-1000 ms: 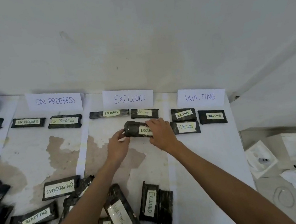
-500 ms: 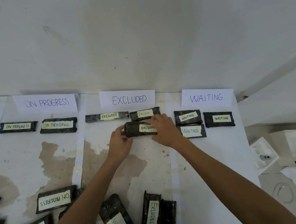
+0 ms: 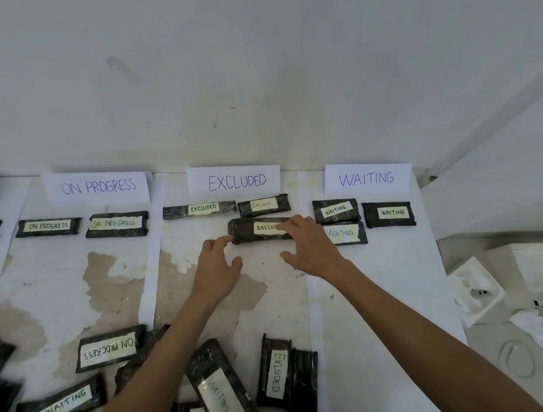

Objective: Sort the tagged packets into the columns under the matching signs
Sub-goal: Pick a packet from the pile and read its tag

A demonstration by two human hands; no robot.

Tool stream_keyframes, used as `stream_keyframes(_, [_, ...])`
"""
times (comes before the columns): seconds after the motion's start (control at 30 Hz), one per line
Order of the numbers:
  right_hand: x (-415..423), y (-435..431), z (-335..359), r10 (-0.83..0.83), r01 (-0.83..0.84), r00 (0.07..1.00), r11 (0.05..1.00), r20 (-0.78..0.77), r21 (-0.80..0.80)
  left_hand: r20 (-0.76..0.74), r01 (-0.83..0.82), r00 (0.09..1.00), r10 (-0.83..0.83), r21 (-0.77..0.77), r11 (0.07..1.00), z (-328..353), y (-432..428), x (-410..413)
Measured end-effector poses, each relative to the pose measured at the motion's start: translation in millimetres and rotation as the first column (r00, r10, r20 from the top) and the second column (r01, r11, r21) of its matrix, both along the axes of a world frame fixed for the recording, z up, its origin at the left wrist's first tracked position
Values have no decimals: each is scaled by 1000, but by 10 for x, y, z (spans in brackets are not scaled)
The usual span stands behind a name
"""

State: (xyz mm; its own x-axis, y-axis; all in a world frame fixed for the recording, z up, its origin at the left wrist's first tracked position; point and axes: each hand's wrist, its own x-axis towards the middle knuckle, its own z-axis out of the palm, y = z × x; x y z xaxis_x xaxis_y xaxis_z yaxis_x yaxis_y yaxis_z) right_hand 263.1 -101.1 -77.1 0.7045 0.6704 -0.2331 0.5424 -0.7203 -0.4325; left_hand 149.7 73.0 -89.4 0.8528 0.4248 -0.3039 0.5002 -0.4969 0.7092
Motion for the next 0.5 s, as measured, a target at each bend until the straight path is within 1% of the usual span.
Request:
stream_keyframes(0.17, [-336,-111,130,-18,19,999,999,-31,37,12,141,990,-141,25,990,172,-45,-360])
stream_keyframes(0.4, [-1057,-147,207,18,-11,995,997,-93,73,-23,115,993,-115,4,993,207,-88,-1120])
stream_keyframes(0.5, [-1381,-112,223,20,-13,986,999,-163,48,-60,130,990,-128,29,991,112,-84,-1399])
